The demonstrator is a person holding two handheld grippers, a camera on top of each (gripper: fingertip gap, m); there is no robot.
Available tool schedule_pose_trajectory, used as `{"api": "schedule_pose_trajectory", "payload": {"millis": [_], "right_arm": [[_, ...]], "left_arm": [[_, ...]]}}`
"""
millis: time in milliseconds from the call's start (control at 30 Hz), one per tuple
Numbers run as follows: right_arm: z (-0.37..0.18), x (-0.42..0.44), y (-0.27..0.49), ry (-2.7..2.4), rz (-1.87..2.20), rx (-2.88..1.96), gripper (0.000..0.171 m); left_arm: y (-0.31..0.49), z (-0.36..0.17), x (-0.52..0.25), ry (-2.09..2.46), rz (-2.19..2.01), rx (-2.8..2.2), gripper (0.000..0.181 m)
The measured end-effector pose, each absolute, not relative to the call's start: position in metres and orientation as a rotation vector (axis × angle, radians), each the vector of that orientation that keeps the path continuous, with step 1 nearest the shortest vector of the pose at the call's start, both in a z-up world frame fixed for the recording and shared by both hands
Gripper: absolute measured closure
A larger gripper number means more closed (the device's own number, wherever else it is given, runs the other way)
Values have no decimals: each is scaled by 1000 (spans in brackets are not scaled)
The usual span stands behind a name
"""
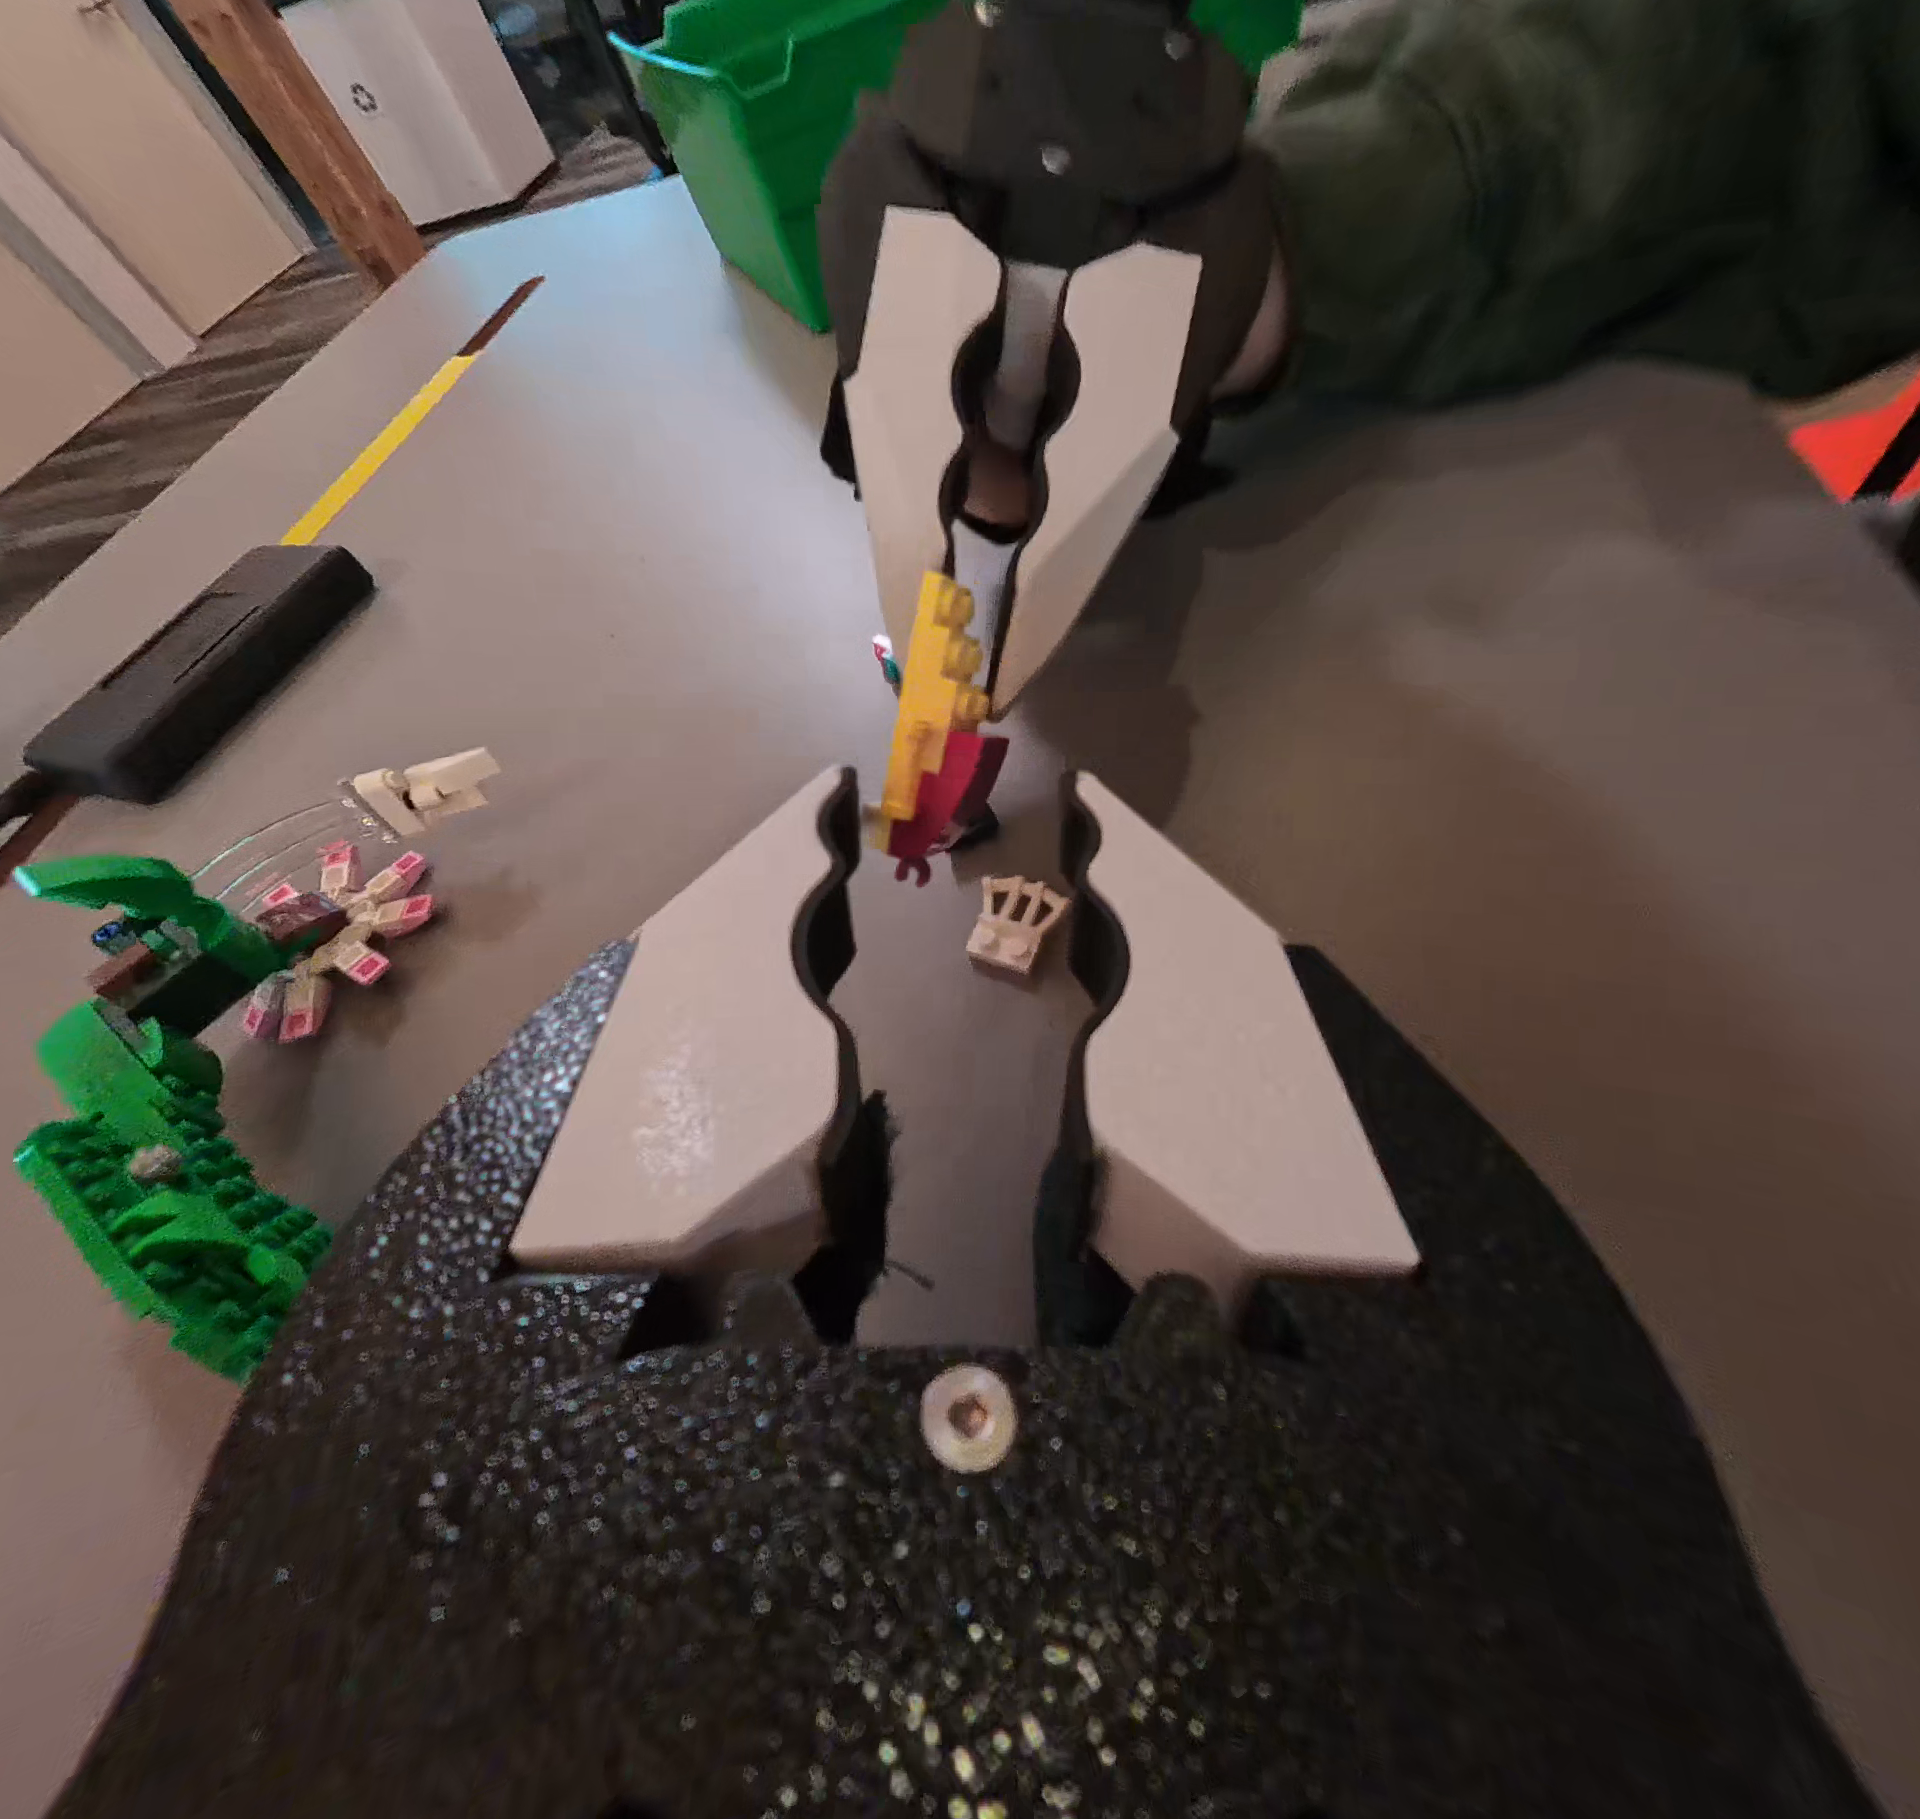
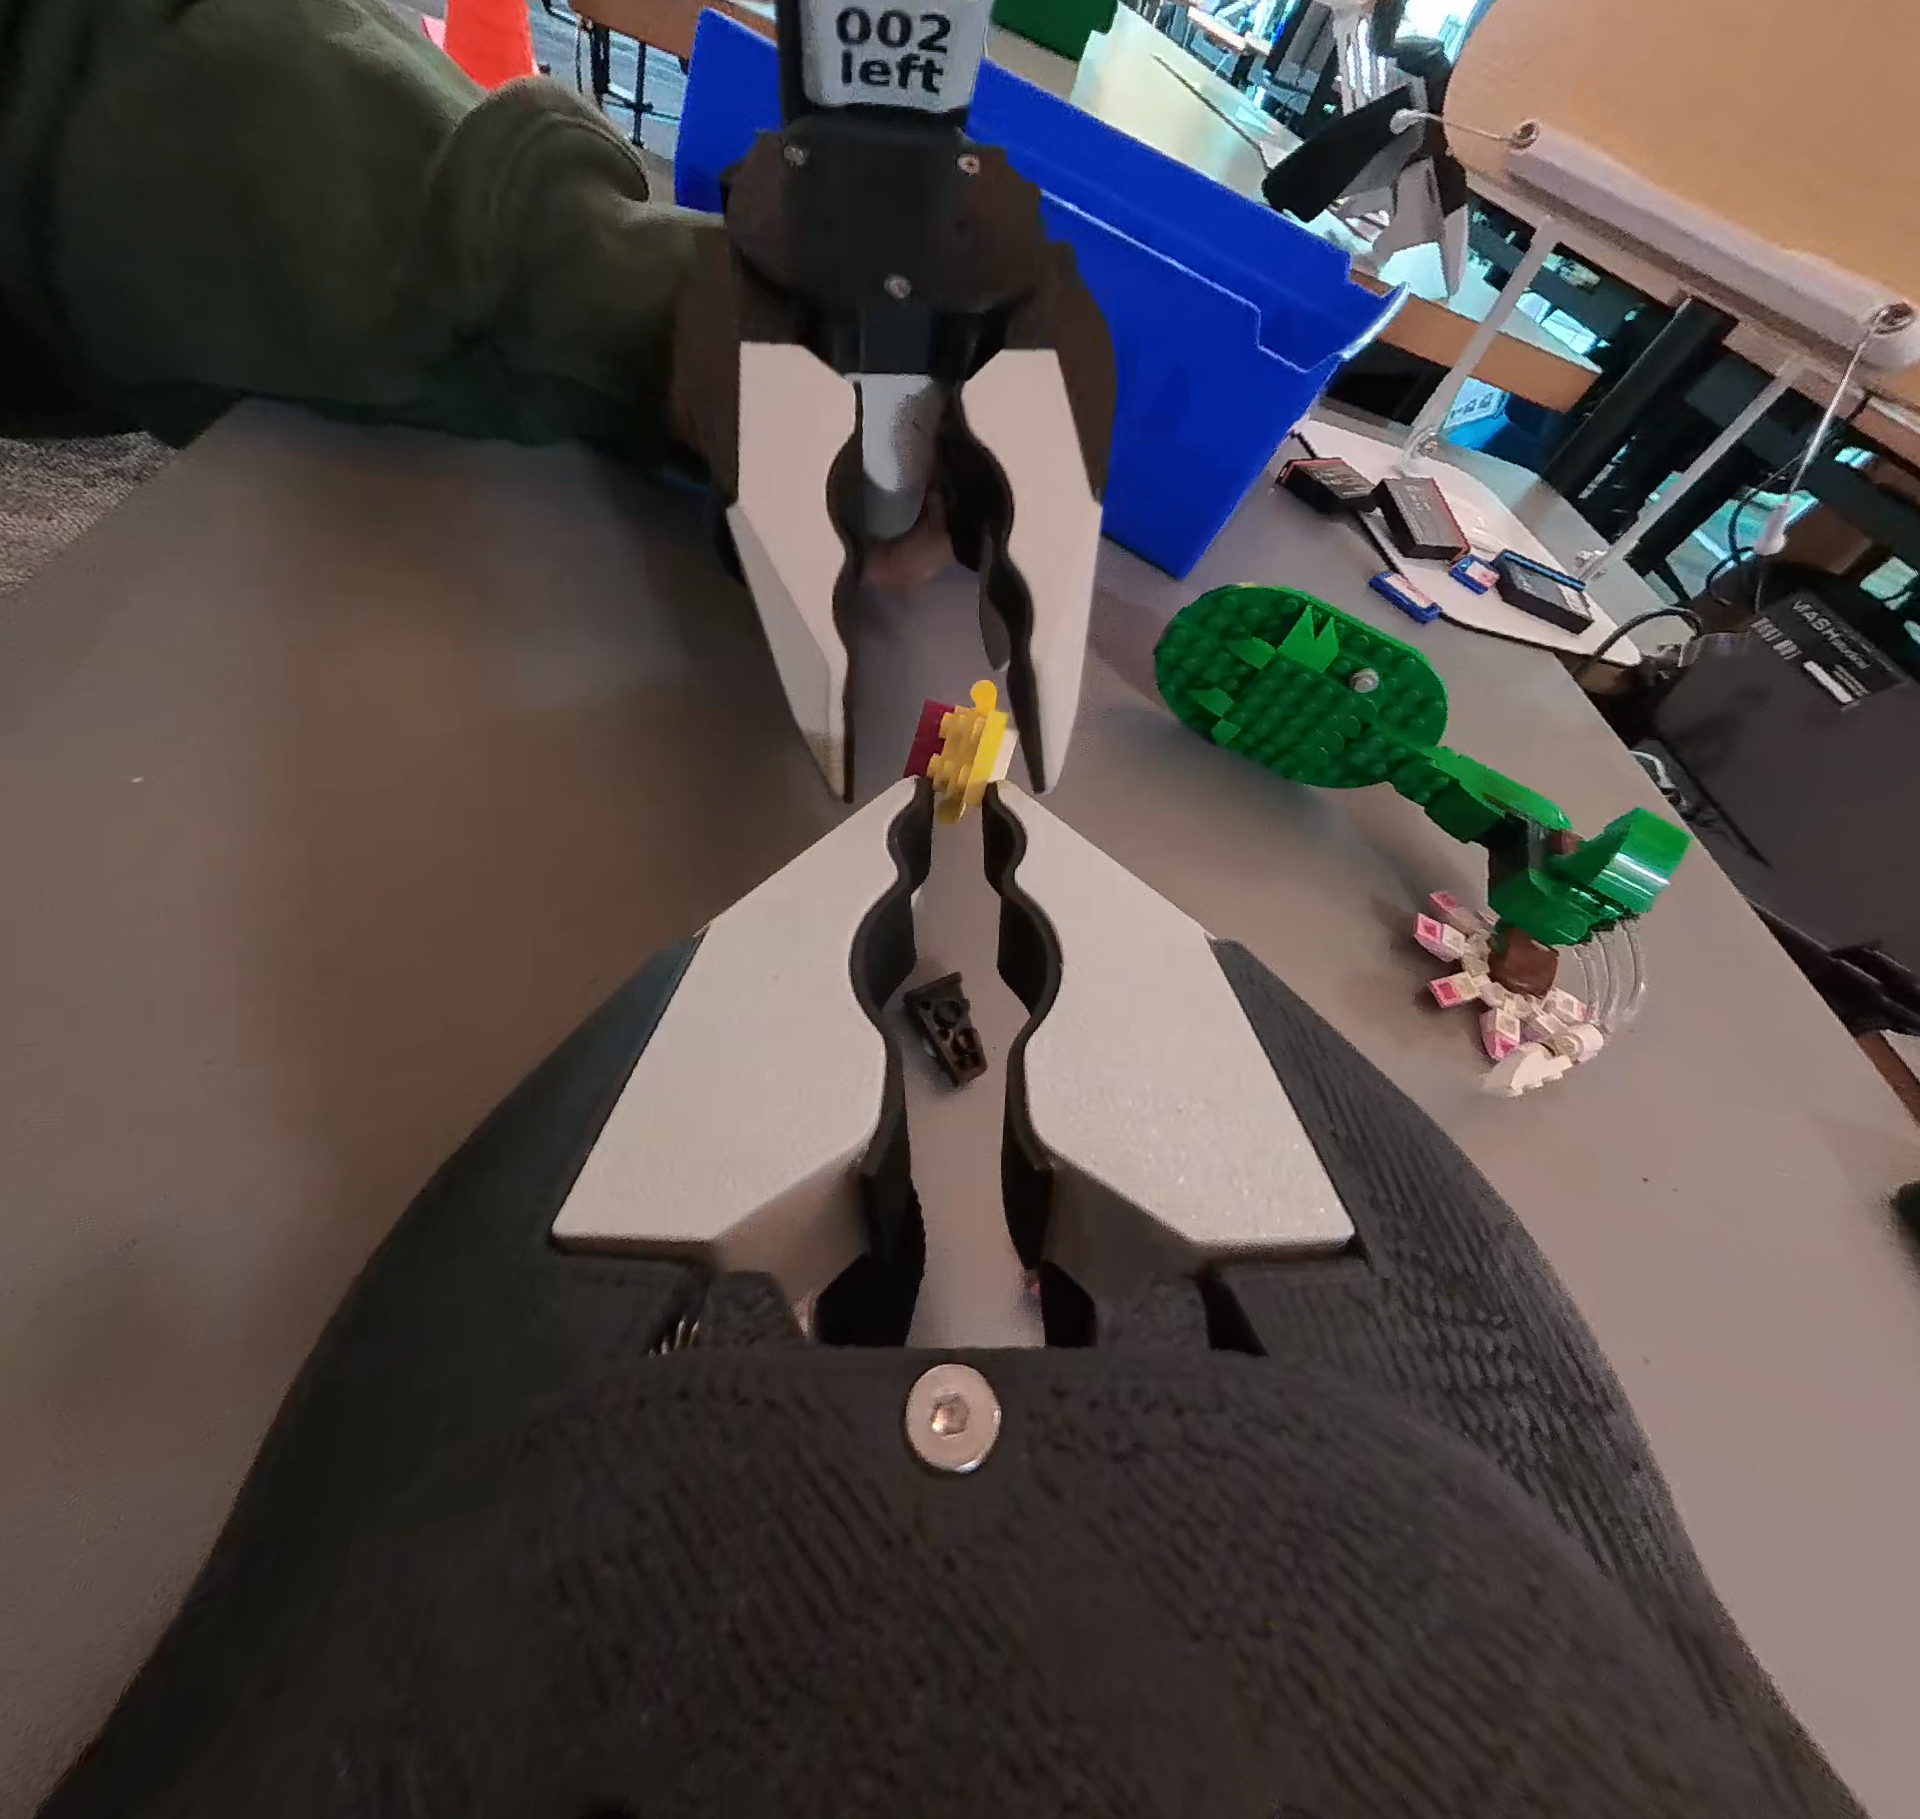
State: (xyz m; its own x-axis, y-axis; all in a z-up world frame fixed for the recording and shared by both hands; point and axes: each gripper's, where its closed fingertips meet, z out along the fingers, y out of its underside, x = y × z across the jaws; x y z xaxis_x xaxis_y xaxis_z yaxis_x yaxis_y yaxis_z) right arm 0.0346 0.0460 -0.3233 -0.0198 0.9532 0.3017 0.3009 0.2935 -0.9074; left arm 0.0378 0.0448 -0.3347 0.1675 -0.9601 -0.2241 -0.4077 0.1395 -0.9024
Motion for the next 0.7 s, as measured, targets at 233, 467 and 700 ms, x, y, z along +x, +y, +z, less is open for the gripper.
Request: {"api": "schedule_pose_trajectory", "payload": {"millis": [233,467,700], "right_arm": [[-333,35,46,-1588,738,-1203,164],[-335,38,49,-1604,693,-1207,157],[-342,38,49,-1645,646,-1210,159]], "left_arm": [[50,-343,35,1444,-590,-1446,159],[56,-363,30,1566,-375,-1455,166],[52,-370,30,1630,-331,-1438,167]]}}
